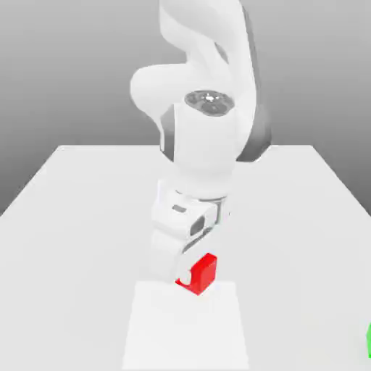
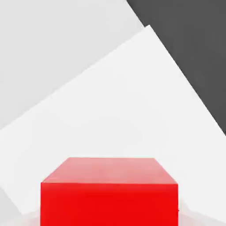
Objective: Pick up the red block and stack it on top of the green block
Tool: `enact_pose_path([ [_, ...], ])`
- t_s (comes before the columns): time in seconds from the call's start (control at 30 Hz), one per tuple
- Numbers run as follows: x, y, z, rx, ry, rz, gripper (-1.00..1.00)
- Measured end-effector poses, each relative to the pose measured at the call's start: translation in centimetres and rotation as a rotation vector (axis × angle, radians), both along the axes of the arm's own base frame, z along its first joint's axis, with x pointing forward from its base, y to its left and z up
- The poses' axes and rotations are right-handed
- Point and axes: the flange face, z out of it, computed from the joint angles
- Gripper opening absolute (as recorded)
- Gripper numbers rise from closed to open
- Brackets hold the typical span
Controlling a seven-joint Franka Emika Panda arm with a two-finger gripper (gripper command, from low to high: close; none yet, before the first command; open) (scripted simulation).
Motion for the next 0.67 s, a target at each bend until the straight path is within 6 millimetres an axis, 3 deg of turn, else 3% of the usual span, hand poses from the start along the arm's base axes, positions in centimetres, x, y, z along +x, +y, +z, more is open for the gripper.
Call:
enact_pose_path([
  [0.2, 3.8, 10.9, 0.9, 0.003, -0.005, 0.052, -1.00],
  [0.4, 3.5, 24.4, 1.4, 0.058, 0.024, 0.118, -1.00],
  [0.47, 3.3, 26.2, -0.5, 0.068, 0.031, 0.127, -1.00],
  [0.53, 3.2, 26.7, -3.5, 0.070, 0.033, 0.129, -1.00],
  [0.57, 3.1, 26.7, -4.5, 0.070, 0.033, 0.129, 1.00],
  [0.67, 3.1, 26.7, -4.5, 0.070, 0.033, 0.129, 1.00],
])
